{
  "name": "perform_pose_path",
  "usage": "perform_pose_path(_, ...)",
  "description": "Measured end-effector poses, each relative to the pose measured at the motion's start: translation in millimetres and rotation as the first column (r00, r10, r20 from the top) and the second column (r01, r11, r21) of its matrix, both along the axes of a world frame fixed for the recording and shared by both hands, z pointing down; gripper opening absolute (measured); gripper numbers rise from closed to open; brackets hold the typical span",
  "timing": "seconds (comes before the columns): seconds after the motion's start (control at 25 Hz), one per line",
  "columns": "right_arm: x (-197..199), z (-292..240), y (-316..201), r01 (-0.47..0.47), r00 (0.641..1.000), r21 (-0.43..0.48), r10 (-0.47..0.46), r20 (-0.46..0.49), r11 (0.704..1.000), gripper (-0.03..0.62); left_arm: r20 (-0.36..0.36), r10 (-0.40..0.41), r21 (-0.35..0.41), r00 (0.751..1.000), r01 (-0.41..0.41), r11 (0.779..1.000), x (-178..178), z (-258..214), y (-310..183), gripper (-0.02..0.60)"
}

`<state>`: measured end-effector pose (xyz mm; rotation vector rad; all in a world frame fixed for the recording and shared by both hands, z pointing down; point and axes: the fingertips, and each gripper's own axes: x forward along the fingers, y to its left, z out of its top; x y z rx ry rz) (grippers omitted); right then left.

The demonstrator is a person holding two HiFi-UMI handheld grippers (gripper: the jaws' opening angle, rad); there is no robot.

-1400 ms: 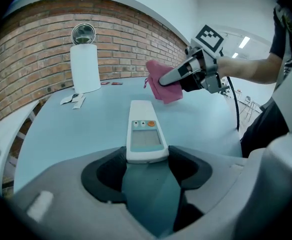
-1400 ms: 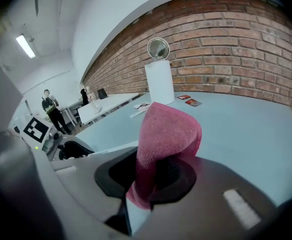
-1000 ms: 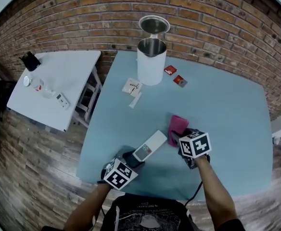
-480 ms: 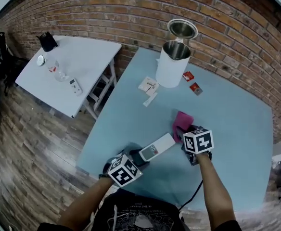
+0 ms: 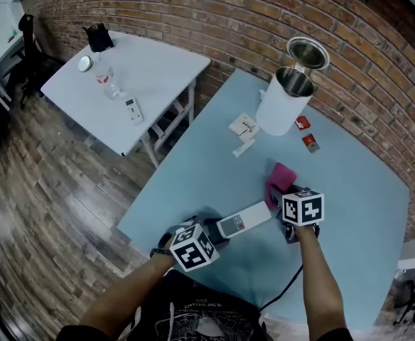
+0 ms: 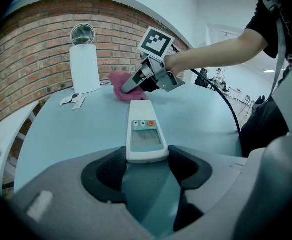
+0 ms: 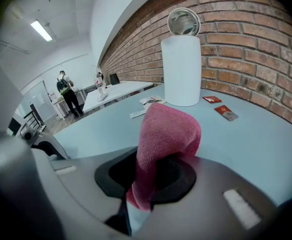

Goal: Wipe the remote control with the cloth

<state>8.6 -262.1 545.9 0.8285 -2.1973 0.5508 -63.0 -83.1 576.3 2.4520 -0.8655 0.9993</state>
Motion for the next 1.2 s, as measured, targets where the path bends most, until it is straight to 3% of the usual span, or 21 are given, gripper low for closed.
perform_pose_path(0.24, -13.7, -5.2, -15.9, 0.036, 0.999, 0.011, -0.036, 0.009, 0.999, 0.069, 0.0, 0.002, 0.002, 1.0, -0.002, 1.0, 0.8, -0.8, -2.0, 0.259)
perform_pose_path(0.36, -22.7, -4.3, -16.4, 0.135, 0.99, 0.029, -0.134, -0.042, 0.99, 0.069, -0.002, -0.001, 0.002, 1.0, 0.001, 1.0, 1.4, -0.9, -1.4, 0.259)
perform_pose_path(0.64, -50.5, -1.7, 9.0, 0.374, 0.925, -0.019, -0.374, -0.061, 0.927, 0.069, -0.001, -0.003, 0.006, 1.0, 0.003, 1.0, 0.9, -2.3, -1.7, 0.261)
perform_pose_path(1.2, -104.0, -5.0, 62.5, 0.584, 0.81, -0.127, -0.585, 0.029, 0.802, 0.069, 0.002, -0.008, 0.006, 1.0, 0.008, 1.0, 0.7, -2.0, -2.6, 0.262)
